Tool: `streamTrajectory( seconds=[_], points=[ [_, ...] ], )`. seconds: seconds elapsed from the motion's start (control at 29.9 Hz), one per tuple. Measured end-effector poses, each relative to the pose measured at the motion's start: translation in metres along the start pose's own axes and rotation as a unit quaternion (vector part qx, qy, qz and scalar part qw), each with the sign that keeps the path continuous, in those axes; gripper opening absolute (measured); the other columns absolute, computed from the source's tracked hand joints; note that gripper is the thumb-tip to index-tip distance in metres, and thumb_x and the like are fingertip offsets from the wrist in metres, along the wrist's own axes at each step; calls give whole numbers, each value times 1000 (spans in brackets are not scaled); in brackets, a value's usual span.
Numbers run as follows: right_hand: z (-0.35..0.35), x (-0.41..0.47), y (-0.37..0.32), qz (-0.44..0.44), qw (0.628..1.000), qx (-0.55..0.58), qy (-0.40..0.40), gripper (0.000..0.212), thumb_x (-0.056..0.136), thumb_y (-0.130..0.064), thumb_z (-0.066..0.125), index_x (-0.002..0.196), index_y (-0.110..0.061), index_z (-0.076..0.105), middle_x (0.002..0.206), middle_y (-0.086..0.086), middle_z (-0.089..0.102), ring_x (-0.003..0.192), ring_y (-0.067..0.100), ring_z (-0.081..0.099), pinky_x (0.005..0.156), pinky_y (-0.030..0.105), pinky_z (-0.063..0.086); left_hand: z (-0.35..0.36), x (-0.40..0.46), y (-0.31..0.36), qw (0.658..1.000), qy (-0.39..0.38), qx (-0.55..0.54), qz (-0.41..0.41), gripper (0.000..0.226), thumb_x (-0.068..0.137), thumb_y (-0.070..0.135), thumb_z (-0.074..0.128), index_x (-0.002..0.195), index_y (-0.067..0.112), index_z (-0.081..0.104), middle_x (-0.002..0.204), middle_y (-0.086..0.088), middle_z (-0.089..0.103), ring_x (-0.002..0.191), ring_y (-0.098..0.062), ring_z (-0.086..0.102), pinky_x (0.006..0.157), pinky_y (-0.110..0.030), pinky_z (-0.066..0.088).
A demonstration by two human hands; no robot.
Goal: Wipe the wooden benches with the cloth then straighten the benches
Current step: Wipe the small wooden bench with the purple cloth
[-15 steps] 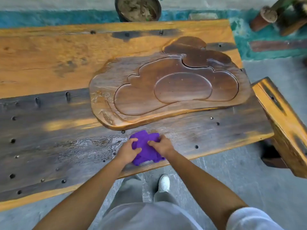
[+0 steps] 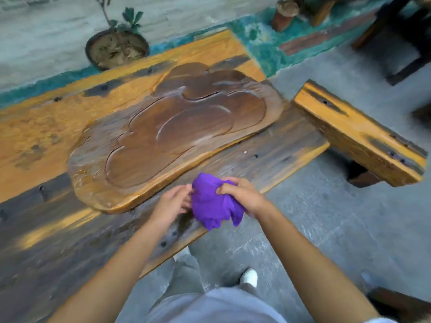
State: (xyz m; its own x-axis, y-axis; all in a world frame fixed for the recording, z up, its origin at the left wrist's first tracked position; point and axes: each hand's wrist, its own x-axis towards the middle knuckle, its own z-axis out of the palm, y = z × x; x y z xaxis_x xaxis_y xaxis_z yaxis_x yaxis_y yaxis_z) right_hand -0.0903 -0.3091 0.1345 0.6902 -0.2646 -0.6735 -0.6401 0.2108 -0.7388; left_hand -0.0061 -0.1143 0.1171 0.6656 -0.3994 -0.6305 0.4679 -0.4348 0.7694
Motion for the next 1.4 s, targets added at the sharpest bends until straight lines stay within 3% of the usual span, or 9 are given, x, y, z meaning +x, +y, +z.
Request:
streamTrajectory(
  seconds=[0.13,0.3,0.43,0.6,0.7,0.87,1.07,1.17,1.4],
  points=[
    [-88,-52,0,-48,997,55,-6,32,49,-28,79,81,-29,83,81,0,76,77,13,70,73,23,54,89,-17,51,983,-9,45,179,26,101,13,60,126,11,64,118,-3,68,102,0,66,93,-17,50],
    [-210,-115,14,-92,993,36,71,23,63,-22,72,84,-23,81,78,-3,75,73,8,68,67,19,52,224,-40,70,965,-228,-100,87,47,91,31,64,136,14,62,133,-8,69,120,-21,64,106,-40,50],
    [-311,-163,39,-135,981,44,135,34,67,-18,70,97,-30,81,89,-9,78,81,5,69,73,17,55,342,-54,80,952,-293,-20,87,42,90,35,74,127,17,67,120,-6,75,105,-18,72,82,-30,59],
    [-418,-179,79,-146,916,-16,373,62,86,-27,83,142,-22,58,134,-6,60,123,14,56,107,27,45,471,-47,111,969,-230,-58,71,28,96,22,66,120,9,71,118,-12,75,113,-27,70,101,-41,54],
    [-471,-177,98,-171,847,-5,503,41,89,-25,78,126,-18,63,129,0,64,118,18,59,109,40,46,542,-30,130,972,-215,-48,80,31,96,17,67,125,7,67,121,-13,74,112,-28,69,101,-45,54],
    [-553,-142,106,-146,911,28,384,57,89,-50,74,139,-29,57,136,-8,62,121,9,58,106,27,44,663,20,161,957,-284,-53,8,19,93,0,58,106,13,63,95,-12,71,76,-19,68,70,-38,58],
    [-687,-87,91,-131,923,42,361,87,81,-47,85,155,-37,40,146,-7,54,130,6,55,112,25,44,788,102,219,909,-398,-48,-110,24,96,23,58,113,11,70,106,-14,74,86,-21,72,72,-36,60],
    [-749,-63,86,-92,927,21,363,90,74,-50,89,150,-49,41,122,-22,64,106,-6,62,86,2,44,834,142,249,903,-421,11,-86,28,99,30,61,122,16,64,113,-13,75,87,-21,74,73,-40,63],
    [-909,48,89,-17,926,-23,376,46,71,-57,87,106,-32,71,93,-8,76,84,12,69,79,29,53,954,270,287,906,-343,226,96,27,101,22,61,124,7,60,97,-7,72,82,-22,71,79,-37,62]
  ],
)
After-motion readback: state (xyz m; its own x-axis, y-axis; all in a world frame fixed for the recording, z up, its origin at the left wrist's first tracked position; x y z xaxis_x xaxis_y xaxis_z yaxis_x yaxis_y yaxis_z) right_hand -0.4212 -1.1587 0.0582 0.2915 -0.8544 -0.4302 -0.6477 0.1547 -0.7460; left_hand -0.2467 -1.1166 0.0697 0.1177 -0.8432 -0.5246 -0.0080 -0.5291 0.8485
